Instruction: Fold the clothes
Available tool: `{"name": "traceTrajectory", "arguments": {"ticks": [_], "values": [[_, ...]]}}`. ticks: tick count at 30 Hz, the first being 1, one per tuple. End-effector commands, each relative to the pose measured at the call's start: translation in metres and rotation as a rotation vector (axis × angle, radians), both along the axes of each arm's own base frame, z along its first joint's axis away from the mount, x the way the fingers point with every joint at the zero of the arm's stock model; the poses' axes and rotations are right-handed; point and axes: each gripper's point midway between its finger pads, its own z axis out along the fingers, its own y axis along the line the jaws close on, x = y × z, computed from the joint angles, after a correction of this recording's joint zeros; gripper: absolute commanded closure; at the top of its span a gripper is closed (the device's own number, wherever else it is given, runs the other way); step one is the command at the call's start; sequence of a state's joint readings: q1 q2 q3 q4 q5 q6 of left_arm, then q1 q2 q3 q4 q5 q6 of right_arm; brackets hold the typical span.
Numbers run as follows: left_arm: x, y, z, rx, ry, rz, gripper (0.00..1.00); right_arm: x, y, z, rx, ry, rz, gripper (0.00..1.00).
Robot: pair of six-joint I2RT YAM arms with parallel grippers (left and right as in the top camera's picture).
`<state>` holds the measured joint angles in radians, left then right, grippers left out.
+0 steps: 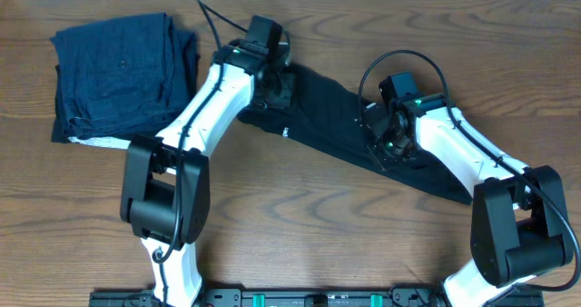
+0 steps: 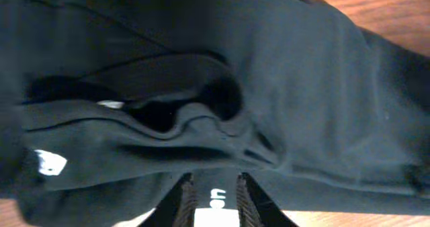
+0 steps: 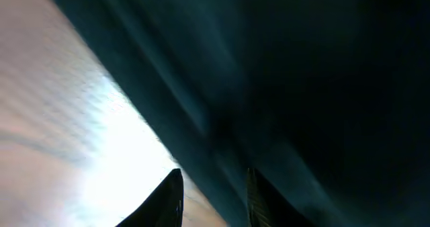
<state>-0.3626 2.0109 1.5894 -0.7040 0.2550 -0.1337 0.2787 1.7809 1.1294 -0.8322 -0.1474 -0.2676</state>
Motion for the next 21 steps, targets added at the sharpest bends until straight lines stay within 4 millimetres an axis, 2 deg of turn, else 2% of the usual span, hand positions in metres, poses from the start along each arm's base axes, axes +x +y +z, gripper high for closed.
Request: {"name": "traceTrajectory", "arguments": {"ticks": [1, 4, 7, 10, 14, 18, 21], "values": [[-0.011, -0.017, -0.016, 0.011, 0.026, -0.033, 0.81, 0.016, 0.009, 0.022, 0.088, -0.034, -0.033, 0.69], [-0.013, -0.034, -0.030, 0.012, 0.026, -0.068, 0.81, 0.020, -0.004, 0.026, 0.072, -0.025, -0.097, 0.68], [-0.014, -0.043, -0.046, 0.005, 0.053, -0.038, 0.81, 0.020, -0.020, 0.026, 0.069, -0.006, -0.163, 0.66], [-0.019, -0.043, -0.070, 0.021, 0.112, -0.010, 0.81, 0.021, -0.036, 0.025, 0.068, 0.008, -0.215, 0.60], [-0.023, -0.041, -0.099, 0.043, 0.155, -0.007, 0.81, 0.022, -0.042, 0.026, 0.080, 0.011, -0.238, 0.53], [-0.015, -0.040, -0.116, 0.040, 0.149, 0.003, 0.81, 0.022, -0.041, 0.026, 0.080, 0.009, -0.232, 0.51], [-0.005, -0.031, -0.122, 0.043, 0.132, 0.027, 0.80, 0.023, -0.041, 0.026, 0.080, 0.007, -0.233, 0.53]]}}
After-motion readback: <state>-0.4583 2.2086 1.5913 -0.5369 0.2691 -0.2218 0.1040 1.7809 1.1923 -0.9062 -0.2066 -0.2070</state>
